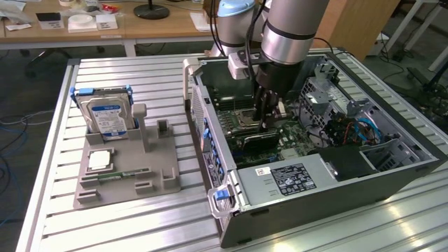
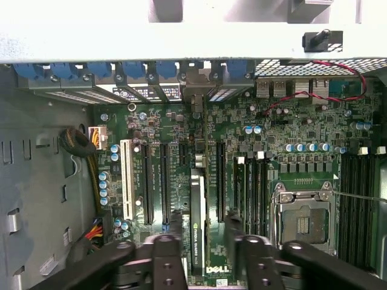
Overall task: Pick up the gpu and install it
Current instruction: 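Press down on the gpu until it lock into place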
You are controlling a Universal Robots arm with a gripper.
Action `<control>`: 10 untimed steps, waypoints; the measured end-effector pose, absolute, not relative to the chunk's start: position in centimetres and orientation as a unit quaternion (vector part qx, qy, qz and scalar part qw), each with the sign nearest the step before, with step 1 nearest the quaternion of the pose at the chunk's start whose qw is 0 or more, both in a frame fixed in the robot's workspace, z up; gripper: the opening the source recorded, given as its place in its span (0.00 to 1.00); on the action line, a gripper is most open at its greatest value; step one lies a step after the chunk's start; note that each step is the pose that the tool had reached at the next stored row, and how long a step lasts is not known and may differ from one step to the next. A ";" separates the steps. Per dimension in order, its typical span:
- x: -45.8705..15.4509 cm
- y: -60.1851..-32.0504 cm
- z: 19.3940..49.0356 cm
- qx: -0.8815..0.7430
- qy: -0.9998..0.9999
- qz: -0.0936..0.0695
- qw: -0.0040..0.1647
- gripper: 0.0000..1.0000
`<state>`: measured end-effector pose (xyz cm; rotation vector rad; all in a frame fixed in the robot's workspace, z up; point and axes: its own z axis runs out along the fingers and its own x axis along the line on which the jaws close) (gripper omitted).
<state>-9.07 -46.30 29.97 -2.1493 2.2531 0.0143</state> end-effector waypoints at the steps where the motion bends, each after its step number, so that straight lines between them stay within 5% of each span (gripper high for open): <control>1: -9.1 -46.3 30.0 -0.690 0.724 0.005 0.014 0.38; 6: -9.1 -46.3 30.0 -0.690 0.723 0.005 0.014 0.15; 10: -9.1 -46.3 30.0 -0.690 0.724 0.005 0.014 0.11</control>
